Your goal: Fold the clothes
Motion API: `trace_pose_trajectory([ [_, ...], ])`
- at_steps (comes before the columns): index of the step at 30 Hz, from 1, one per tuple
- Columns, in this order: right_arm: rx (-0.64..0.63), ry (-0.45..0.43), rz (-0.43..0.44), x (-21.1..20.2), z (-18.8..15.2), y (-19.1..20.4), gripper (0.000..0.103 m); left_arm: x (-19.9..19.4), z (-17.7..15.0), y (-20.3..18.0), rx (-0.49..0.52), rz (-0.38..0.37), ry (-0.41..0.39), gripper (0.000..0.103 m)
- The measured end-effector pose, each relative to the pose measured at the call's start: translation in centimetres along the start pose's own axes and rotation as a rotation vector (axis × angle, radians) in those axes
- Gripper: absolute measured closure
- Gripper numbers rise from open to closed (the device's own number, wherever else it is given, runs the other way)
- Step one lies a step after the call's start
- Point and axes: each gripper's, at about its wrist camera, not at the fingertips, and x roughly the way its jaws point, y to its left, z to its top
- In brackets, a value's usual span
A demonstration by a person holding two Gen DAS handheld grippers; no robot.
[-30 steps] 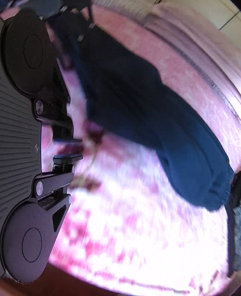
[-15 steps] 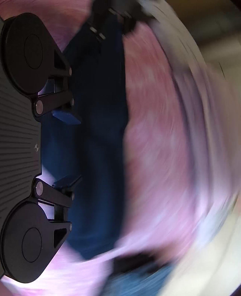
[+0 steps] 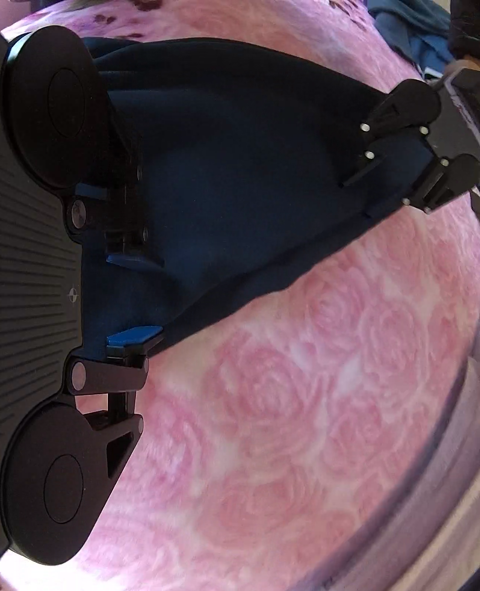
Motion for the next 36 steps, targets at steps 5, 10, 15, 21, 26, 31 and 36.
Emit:
trace_pose_trajectory([
  [5, 0.038, -0.007, 0.002, 0.2, -0.5, -0.3, 0.082, 0.5, 0.4, 0.1, 0.054, -0.021, 0.033, 0.077],
  [10, 0.016, -0.041, -0.055, -1.0, -0.2, -0.2, 0.084, 0.4, 0.6, 0.1, 0.097, -0.037, 0.052, 0.090],
  [15, 0.012, -0.013, -0.059, -0.2, -0.1, -0.3, 0.084, 0.1, 0.4, 0.4, 0.093, -0.029, 0.036, 0.100],
  [21, 0.058, -0.055, -0.119, -2.6, -0.2, 0.1, 0.103, -3.5, 0.9, 0.4, 0.077, 0.025, -0.044, 0.102],
  [26, 0.091, -0.115, -0.188, -4.0, 0.5, -0.8, 0.103, -2.2, 1.3, 2.3, 0.010, 0.049, -0.038, 0.102],
  [31, 0.099, -0.025, -0.185, -0.3, 0.2, -1.2, 0.103, 0.7, 1.3, 2.3, 0.007, 0.053, 0.020, 0.095],
  [36, 0.159, -0.051, -0.298, -1.6, -0.8, 0.2, 0.065, -2.2, -1.1, 2.8, -0.074, 0.137, 0.027, 0.085],
])
